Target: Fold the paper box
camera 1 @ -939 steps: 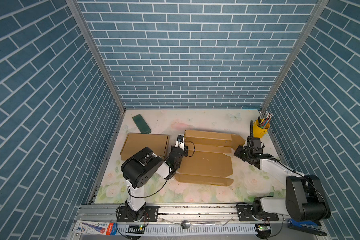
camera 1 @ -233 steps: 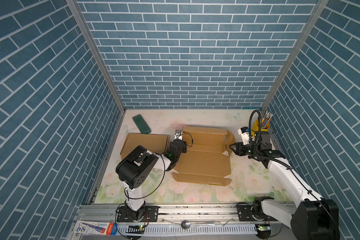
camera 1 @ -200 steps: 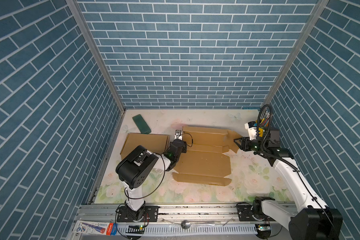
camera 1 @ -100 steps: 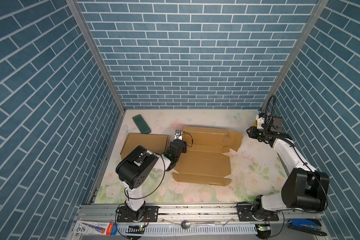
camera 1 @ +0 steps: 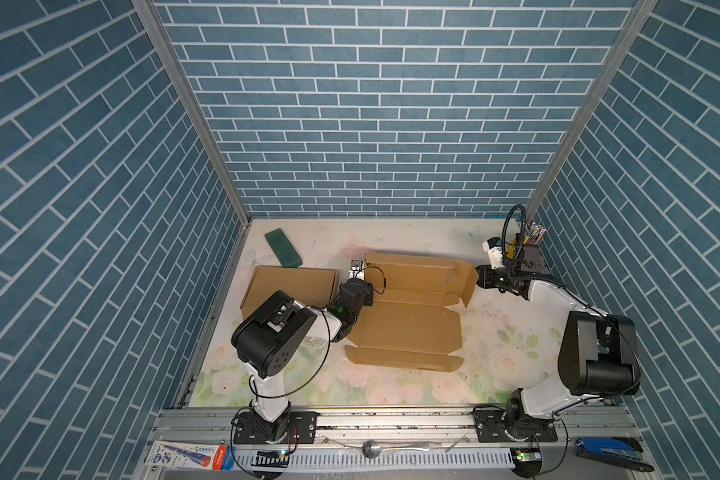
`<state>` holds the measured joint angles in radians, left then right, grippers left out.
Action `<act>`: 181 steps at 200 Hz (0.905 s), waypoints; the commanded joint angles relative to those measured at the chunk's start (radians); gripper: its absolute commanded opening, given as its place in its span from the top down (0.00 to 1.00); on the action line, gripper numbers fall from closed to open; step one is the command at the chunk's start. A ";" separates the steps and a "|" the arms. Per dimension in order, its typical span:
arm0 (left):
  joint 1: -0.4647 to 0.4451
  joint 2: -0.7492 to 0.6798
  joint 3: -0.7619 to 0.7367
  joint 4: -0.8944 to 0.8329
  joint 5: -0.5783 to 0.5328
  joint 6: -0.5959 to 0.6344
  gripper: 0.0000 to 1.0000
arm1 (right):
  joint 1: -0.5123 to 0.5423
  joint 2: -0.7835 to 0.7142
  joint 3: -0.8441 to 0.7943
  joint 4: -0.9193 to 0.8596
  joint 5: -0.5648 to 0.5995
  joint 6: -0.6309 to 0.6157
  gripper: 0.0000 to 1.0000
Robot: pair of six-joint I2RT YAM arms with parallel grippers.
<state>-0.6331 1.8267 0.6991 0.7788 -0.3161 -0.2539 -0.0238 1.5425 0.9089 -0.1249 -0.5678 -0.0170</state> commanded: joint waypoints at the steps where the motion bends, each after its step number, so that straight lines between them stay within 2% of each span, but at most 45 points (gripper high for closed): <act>1: -0.003 0.004 0.025 -0.043 0.002 0.042 1.00 | 0.049 -0.091 -0.063 -0.049 -0.077 -0.086 0.65; 36: -0.002 0.006 0.027 -0.046 0.004 0.042 1.00 | 0.136 -0.155 -0.112 -0.091 0.024 -0.126 0.64; 71: -0.002 0.003 0.022 -0.041 0.002 0.040 1.00 | 0.203 -0.139 -0.075 -0.106 0.110 -0.153 0.61; 142: -0.002 0.006 0.033 -0.055 0.008 0.044 1.00 | 0.265 -0.059 -0.081 0.142 0.281 -0.116 0.57; 181: -0.002 0.003 0.033 -0.056 0.009 0.044 1.00 | 0.265 -0.028 -0.062 0.186 0.330 -0.116 0.58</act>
<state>-0.6334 1.8267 0.7170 0.7601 -0.3084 -0.2470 0.2420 1.4883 0.8227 -0.0105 -0.3111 -0.1097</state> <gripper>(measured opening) 0.096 0.432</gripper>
